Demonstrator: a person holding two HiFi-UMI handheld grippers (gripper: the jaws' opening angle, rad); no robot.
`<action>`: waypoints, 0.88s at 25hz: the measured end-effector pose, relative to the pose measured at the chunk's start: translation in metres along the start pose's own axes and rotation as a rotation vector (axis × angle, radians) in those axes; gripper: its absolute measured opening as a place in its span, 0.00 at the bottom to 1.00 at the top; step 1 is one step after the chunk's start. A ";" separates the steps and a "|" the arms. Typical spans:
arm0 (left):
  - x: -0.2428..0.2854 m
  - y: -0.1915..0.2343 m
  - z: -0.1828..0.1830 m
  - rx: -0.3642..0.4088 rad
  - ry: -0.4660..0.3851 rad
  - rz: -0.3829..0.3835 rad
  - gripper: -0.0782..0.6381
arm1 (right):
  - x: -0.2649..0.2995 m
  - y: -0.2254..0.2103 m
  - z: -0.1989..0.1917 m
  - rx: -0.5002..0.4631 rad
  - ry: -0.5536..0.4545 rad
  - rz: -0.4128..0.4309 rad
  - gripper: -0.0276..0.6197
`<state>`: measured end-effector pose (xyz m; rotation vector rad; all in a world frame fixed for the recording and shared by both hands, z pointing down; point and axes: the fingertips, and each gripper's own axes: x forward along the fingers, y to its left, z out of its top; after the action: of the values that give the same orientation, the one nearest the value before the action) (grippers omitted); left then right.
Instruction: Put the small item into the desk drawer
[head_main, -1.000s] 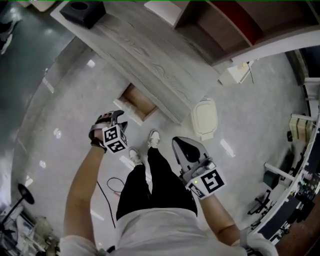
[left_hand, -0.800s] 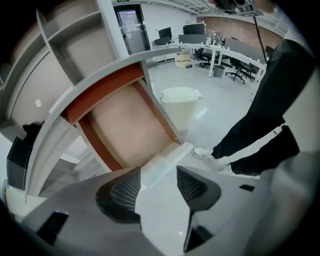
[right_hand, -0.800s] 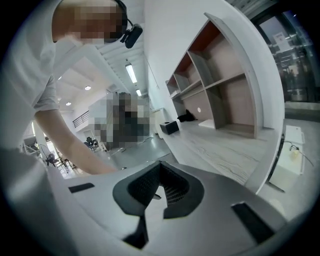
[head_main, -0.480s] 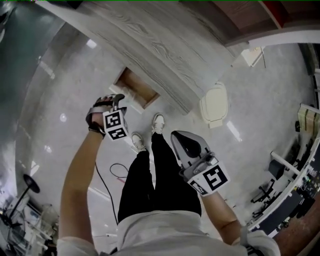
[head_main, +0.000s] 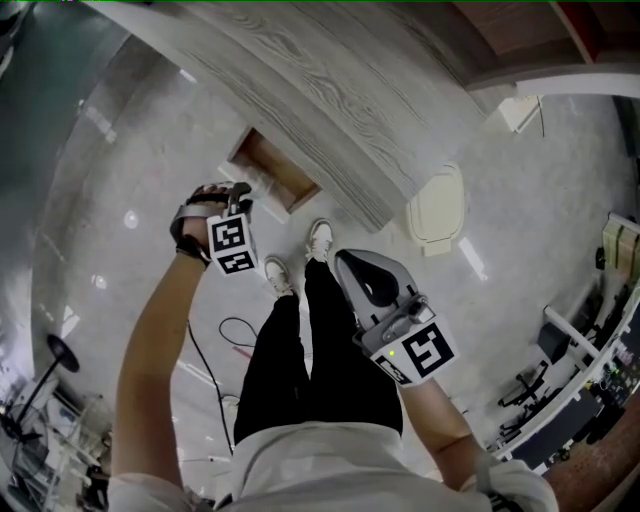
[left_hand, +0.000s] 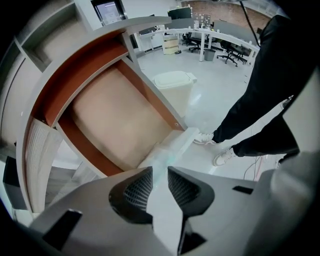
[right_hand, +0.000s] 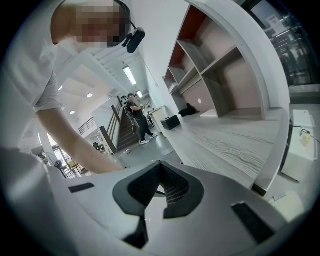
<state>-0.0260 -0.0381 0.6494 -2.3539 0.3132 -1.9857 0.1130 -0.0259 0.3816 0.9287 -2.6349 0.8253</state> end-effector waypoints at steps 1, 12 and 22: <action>0.000 0.000 0.000 -0.006 0.001 0.000 0.25 | 0.000 -0.002 0.000 0.001 0.000 -0.001 0.08; -0.008 0.013 0.000 -0.194 -0.064 0.024 0.17 | 0.003 -0.005 0.002 0.011 0.006 0.023 0.08; -0.022 0.028 0.012 -0.436 -0.161 0.051 0.14 | 0.001 -0.001 0.007 -0.010 -0.001 0.036 0.08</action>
<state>-0.0210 -0.0625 0.6211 -2.6977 0.8647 -1.8385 0.1131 -0.0313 0.3765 0.8821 -2.6611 0.8196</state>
